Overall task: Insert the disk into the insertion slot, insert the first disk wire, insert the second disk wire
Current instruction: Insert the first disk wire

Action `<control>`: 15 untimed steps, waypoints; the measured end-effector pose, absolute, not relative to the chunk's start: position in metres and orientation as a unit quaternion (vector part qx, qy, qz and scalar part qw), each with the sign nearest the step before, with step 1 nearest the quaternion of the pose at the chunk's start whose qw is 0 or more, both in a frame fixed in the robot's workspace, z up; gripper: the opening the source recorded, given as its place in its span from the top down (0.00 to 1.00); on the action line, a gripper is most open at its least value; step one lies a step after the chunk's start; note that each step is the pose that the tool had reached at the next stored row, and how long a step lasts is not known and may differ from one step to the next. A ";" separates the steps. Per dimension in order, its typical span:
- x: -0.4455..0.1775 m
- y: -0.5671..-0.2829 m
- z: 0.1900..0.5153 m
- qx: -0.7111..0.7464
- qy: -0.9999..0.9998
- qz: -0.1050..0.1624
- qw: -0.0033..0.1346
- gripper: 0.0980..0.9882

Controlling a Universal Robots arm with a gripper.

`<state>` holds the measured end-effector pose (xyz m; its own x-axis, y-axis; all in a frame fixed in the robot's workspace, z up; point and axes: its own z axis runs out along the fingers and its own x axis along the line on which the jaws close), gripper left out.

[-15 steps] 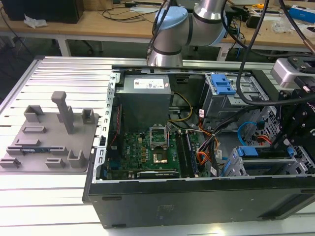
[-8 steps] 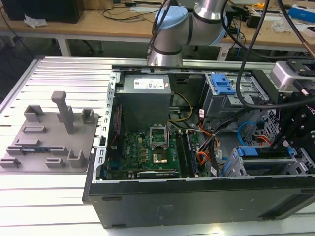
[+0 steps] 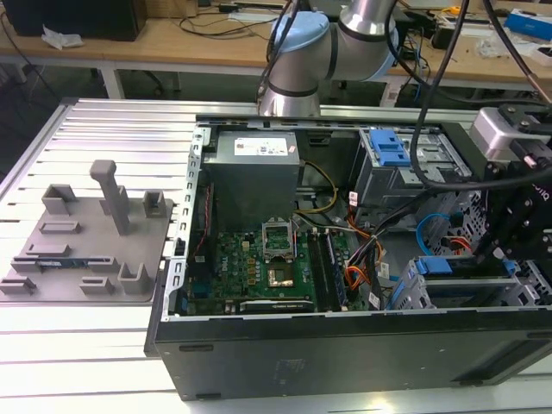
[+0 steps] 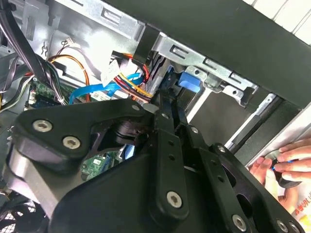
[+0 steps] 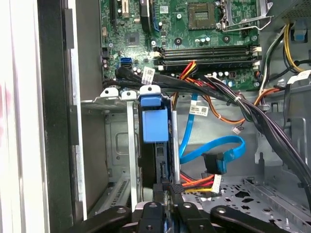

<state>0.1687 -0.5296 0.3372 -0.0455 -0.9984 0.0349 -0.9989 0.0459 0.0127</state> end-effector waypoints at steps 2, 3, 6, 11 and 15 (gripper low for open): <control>0.168 -0.530 0.337 0.691 -0.723 0.008 0.017 0.77; 0.168 -0.530 0.338 0.691 -0.723 0.008 0.017 0.77; 0.168 -0.529 0.346 0.691 -0.723 0.008 0.017 0.77; 0.168 -0.529 0.372 0.691 -0.723 0.008 0.017 0.77; 0.168 -0.529 0.391 0.691 -0.723 0.008 0.017 0.77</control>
<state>0.1678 -0.5292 0.3909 -0.0452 -0.9984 0.0353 -0.9989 0.0456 0.0125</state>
